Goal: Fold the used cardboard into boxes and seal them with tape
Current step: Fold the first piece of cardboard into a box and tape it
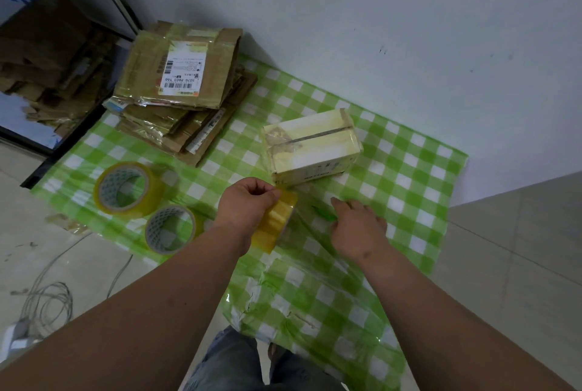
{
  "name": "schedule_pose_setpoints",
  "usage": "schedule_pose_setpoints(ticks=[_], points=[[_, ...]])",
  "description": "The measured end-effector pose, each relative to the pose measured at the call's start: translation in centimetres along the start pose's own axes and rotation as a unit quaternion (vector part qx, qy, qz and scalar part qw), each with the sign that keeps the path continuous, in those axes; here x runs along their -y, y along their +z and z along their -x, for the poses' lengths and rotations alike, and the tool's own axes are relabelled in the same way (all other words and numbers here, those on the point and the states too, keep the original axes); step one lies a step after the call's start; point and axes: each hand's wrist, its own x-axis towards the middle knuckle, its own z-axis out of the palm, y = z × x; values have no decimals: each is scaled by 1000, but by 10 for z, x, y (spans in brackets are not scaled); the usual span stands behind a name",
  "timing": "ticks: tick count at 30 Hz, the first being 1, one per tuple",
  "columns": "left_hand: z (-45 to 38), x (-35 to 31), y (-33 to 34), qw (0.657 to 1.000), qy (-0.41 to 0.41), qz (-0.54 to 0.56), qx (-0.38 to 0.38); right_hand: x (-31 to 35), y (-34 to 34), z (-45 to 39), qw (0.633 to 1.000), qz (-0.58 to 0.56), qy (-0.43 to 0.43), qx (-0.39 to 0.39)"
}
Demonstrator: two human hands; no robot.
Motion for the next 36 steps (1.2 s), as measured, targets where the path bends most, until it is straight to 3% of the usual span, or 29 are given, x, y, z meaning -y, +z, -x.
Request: schedule_pose_setpoints(ticks=[2,6,14,16,18,21,23,27,36], points=[[0,0,0,1000,-1,-1,2,10,-2,1,994,-101,-7,-45],[2,-1,1,1000,2,-2,11,39,-7,4,929,-360,-53,-63],[3,2,-1,1000,-6,17,12,58,1,3,928,-353,-57,-107],[2,1,-2,1000,-9,9,-23,57,2,3,926,-355,-67,-107],[3,-2,-6,995,41,-47,-78,56,3,2,926,-355,-74,-107],[7,-14,-9,932,266,-227,-100,56,2,0,926,-352,-85,-102],[3,-25,-5,875,345,-332,-73,58,1,2,930,-343,-96,-96],[-13,-39,-3,834,308,-457,-22,58,1,5,934,-326,-104,-105],[-31,-43,-16,796,339,-501,34,31,-12,5,925,-332,-79,-166]])
